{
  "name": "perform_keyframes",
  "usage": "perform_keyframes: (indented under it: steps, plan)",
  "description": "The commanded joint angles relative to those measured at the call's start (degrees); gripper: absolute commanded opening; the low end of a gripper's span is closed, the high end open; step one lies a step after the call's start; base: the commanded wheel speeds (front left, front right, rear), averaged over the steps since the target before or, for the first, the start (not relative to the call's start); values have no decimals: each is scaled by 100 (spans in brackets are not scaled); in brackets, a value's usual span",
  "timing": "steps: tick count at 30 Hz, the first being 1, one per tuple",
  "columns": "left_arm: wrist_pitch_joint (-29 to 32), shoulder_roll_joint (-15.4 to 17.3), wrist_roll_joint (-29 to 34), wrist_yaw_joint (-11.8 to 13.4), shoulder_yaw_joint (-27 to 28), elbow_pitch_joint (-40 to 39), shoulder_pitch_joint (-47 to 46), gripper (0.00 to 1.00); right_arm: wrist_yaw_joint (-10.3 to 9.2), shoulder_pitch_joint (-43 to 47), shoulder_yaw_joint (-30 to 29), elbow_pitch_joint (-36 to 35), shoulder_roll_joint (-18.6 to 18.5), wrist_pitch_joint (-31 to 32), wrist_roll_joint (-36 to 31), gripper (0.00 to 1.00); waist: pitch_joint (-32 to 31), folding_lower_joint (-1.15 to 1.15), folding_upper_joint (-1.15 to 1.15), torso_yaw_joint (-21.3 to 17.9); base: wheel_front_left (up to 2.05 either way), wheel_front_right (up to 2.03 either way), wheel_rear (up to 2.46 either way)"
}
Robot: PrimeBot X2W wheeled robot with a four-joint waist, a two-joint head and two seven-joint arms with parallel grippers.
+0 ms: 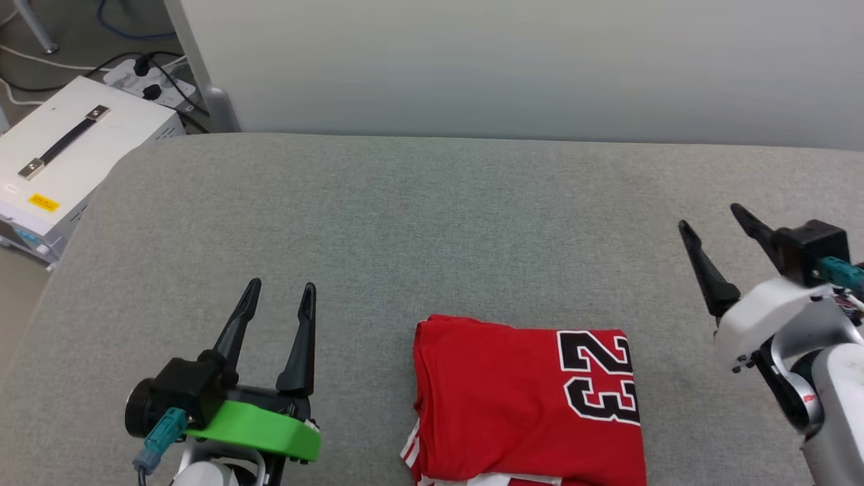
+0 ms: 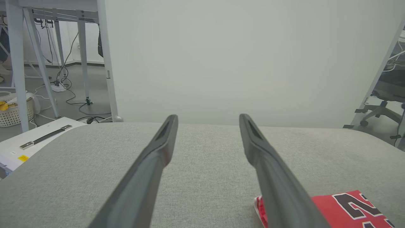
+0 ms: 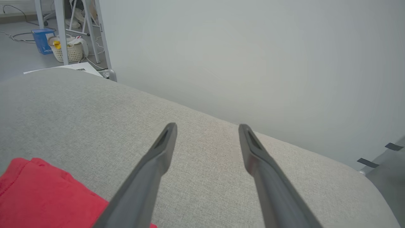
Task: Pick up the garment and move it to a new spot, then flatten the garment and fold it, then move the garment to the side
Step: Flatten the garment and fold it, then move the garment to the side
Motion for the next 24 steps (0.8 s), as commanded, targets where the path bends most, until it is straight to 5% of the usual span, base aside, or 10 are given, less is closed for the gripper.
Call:
perform_keyframes:
  steps: [1, 11, 24]
  plan:
    - [-33, -27, -30, -18, -19, -5, 6, 100, -4, 182, -120, -69, 37, -103, -60, 100, 19, 0, 59, -91, 0, 0, 0]
    - [-33, -77, -108, -18, -86, 71, 88, 100, -4, 1273, -1256, -792, 770, -854, -91, 100, 3, 0, 59, -135, 0, 0, 0]
    - [-33, -67, -149, -18, -76, 106, 86, 100, -4, 1725, -1505, -1130, 1300, -944, -252, 100, 71, 0, 59, -86, 0, 0, 0]
